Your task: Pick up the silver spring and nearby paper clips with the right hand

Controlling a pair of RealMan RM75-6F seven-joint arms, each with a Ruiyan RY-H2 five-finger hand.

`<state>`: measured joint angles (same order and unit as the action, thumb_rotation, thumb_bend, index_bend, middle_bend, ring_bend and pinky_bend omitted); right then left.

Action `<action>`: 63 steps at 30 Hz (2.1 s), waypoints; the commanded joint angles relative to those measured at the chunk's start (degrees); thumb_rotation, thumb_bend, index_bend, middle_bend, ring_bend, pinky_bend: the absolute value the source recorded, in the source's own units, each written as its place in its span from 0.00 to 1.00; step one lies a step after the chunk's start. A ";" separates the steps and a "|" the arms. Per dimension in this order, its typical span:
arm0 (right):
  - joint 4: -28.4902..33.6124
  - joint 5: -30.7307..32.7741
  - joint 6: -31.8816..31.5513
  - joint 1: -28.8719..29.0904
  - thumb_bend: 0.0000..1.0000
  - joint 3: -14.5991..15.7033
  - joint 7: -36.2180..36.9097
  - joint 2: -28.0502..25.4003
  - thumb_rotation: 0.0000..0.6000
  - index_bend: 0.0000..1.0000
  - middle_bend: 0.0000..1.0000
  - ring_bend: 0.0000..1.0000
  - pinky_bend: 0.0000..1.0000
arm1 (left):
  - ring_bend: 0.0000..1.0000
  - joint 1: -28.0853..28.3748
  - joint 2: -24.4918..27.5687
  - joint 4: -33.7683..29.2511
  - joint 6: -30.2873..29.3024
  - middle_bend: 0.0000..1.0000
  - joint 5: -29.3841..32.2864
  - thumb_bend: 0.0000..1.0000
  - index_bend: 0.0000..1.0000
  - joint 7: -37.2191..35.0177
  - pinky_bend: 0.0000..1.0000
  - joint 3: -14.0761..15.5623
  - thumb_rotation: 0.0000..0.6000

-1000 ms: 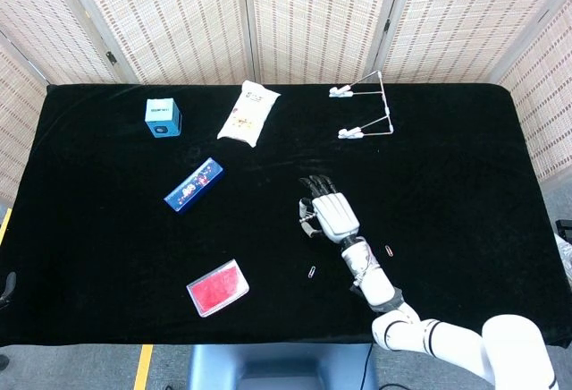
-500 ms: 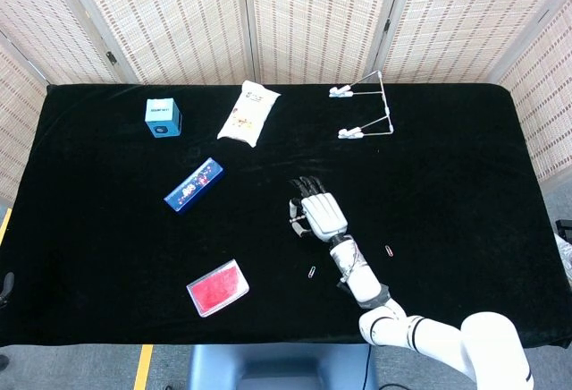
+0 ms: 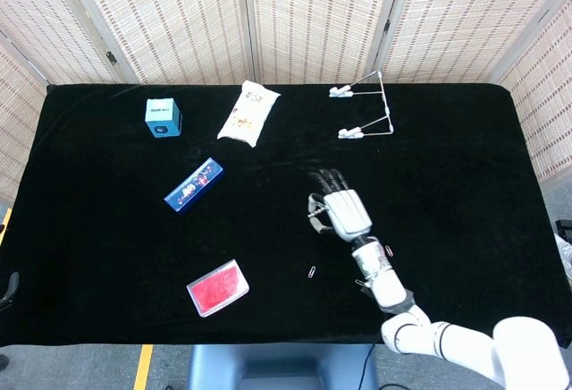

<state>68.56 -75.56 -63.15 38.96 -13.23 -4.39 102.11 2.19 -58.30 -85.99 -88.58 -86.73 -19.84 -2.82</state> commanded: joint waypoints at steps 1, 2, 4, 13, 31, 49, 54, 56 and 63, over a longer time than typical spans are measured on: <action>3.82 -0.98 -3.72 -3.64 0.45 1.78 -1.13 -4.38 1.00 0.79 0.14 0.02 0.00 | 0.07 0.15 -0.26 -0.46 0.08 0.06 -0.33 0.55 0.02 1.12 0.00 0.14 1.00; 4.59 -1.25 -4.73 -4.59 0.45 2.25 -1.39 -5.47 1.00 0.79 0.14 0.02 0.00 | 0.07 0.08 -0.30 -0.59 -0.13 0.06 -0.46 0.55 0.02 1.39 0.00 0.17 1.00; 6.13 -2.00 -7.26 -7.07 0.45 3.64 -1.91 -8.12 1.00 0.79 0.14 0.02 0.00 | 0.06 -0.11 -0.40 -0.82 -0.64 0.06 -0.62 0.55 0.02 1.82 0.00 0.16 1.00; 7.50 -4.05 -15.70 -17.44 0.45 9.15 3.12 -16.58 1.00 0.79 0.14 0.02 0.00 | 0.06 -0.22 -0.75 -1.46 -1.22 0.06 -1.39 0.55 0.02 3.91 0.00 0.41 1.00; -11.59 -5.57 -17.35 -26.21 0.45 11.85 18.03 -14.05 1.00 0.79 0.14 0.02 0.00 | 0.07 0.68 -3.12 -3.74 0.58 0.06 -2.54 0.55 0.02 13.08 0.00 1.66 1.00; -9.19 -8.12 -14.82 -24.68 0.45 10.86 14.12 -14.12 1.00 0.08 0.00 0.00 0.00 | 0.06 -0.09 -2.19 -3.17 -1.57 0.06 -3.35 0.55 0.02 9.72 0.00 1.69 1.00; -1.68 -10.98 -17.80 -25.52 0.45 11.57 14.61 -19.30 1.00 0.05 0.00 0.00 0.00 | 0.06 -0.06 -2.29 -3.12 -1.51 0.06 -3.35 0.55 0.02 10.03 0.00 1.70 1.00; 2.67 -12.51 -18.96 -26.08 0.45 12.46 13.05 -22.45 1.00 0.02 0.00 0.00 0.00 | 0.06 0.02 -2.37 -3.13 -1.38 0.06 -3.30 0.55 0.02 10.37 0.00 1.67 1.00; 16.11 -16.72 -24.06 -29.82 0.45 15.64 3.51 -31.13 1.00 0.00 0.00 0.00 0.00 | 0.06 0.75 -2.89 -3.22 0.78 0.06 -1.80 0.55 0.03 12.14 0.00 1.47 1.00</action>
<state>80.67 -90.10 -84.41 11.17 0.84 2.60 74.25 2.75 -61.09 -89.17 -88.23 -88.94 -8.02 -1.27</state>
